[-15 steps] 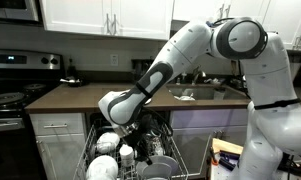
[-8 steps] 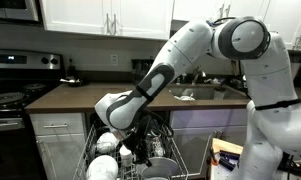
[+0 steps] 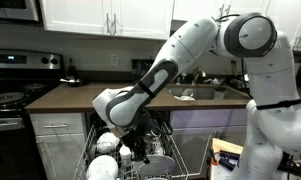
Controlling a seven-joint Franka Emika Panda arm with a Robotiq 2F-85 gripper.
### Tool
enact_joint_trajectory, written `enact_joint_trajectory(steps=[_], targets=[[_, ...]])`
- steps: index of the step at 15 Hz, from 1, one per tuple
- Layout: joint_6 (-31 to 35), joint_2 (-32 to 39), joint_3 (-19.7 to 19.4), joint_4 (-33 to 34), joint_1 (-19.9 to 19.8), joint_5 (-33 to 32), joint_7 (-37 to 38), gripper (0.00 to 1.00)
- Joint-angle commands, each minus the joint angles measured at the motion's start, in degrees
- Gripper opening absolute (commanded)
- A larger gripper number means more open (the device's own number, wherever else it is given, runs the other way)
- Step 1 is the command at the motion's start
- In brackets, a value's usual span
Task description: Remove one plate from the dishwasher rack and place it on top of the white plate on the countertop
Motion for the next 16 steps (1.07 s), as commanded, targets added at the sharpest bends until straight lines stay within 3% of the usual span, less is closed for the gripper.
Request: enact_joint_trajectory(steps=[1, 7, 16], targets=[[1.62, -5.4, 0.44, -3.25, -1.43, -0.64, -2.82, 0.02], [-0.11, -5.9, -0.03, -2.16, 0.3, -5.83, 1.62, 0.02], [0.42, -5.22, -0.31, -2.06, 3.5, -19.37, 10.44, 0.02]])
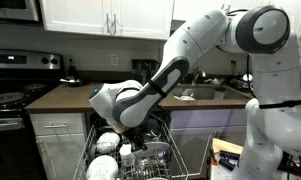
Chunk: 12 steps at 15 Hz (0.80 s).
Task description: Remove one plate from the dishwasher rack and place it on top of the white plate on the countertop
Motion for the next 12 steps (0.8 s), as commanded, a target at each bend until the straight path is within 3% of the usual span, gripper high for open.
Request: enact_joint_trajectory(steps=[1, 12], targets=[[-0.22, -1.45, -0.19, -0.83, 1.69, -5.9, 4.88, 0.02], [-0.68, -2.02, 0.39, -0.72, 4.45, -14.9, 11.87, 0.02]])
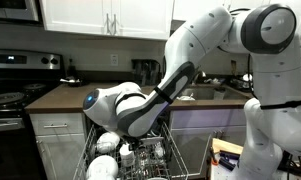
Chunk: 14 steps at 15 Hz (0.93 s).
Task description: Remove one plate from the dishwasher rack and place it on top of the white plate on the countertop
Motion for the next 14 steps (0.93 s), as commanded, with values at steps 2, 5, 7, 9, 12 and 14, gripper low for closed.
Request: enact_joint_trajectory(steps=[2, 5, 7, 9, 12, 14], targets=[[-1.85, -1.94, 0.33, -0.23, 1.42, -3.82, 3.4, 0.02], [-3.49, -1.8, 0.4, 0.65, 2.14, -5.91, 4.87, 0.02], [-3.1, -1.95, 0.6, 0.51, 1.86, -6.31, 5.1, 0.02], [-1.31, -0.23, 0.91, 0.88, 1.09, -4.75, 3.72, 0.07], [-1.3, -0.25, 0.9, 0.88, 1.03, -4.74, 3.72, 0.07], [-1.29, -0.25, 0.9, 0.88, 1.03, -4.74, 3.72, 0.02]])
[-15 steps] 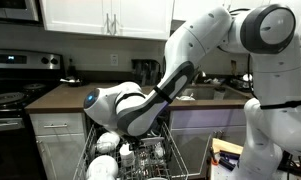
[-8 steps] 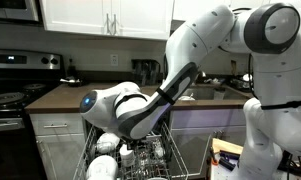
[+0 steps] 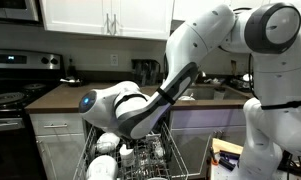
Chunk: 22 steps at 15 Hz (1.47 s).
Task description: Remove one plate from the dishwasher rack and place it on top of the white plate on the countertop
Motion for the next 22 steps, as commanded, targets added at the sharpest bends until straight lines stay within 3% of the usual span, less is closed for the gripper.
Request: enact_joint_trajectory(steps=[1, 13, 22], targets=[[-0.74, 0.61, 0.48, 0.49, -0.35, -0.9, 0.34, 0.02], [-14.93, 6.18, 0.46, 9.63, 3.1, -11.09, 1.83, 0.02], [-21.19, 5.49, 1.09, 8.88, 3.59, -16.06, 5.92, 0.02]])
